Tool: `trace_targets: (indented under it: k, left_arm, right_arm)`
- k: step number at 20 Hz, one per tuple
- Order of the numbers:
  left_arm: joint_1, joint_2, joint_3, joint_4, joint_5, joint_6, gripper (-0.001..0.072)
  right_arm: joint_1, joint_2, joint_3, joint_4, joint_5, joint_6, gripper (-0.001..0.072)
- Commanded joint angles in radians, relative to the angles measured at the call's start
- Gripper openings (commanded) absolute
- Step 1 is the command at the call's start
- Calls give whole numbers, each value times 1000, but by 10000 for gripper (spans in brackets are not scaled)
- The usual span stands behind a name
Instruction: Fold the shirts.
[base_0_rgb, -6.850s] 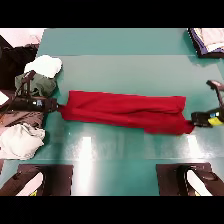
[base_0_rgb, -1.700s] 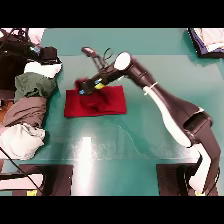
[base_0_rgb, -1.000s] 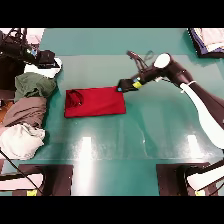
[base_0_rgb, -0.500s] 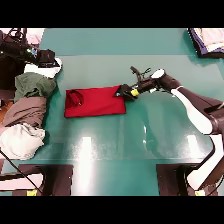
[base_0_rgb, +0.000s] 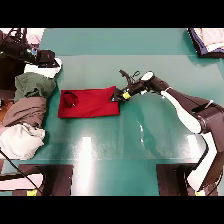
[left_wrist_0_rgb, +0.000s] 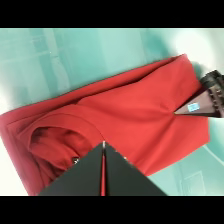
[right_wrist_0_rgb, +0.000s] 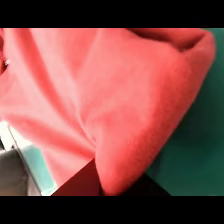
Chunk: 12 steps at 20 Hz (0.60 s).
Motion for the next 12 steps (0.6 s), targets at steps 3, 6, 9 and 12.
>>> trace_targets:
  k: [3, 6, 9, 12]
  left_arm:
    - [0, 0, 0, 0, -23, 0, 27]
    - [0, 0, 0, 0, -27, 0, 27]
    - [0, 0, 0, 0, -26, -1, 27]
    - [0, 0, 0, -10, 2, -8, 27]
  right_arm:
    - [-117, 218, -113, -93, -48, 14, 11]
    - [-294, 400, -286, -135, -61, 16, 11]
    - [-537, 592, -458, -192, -94, 14, 11]
    - [-817, 753, -582, -269, -151, 15, 11]
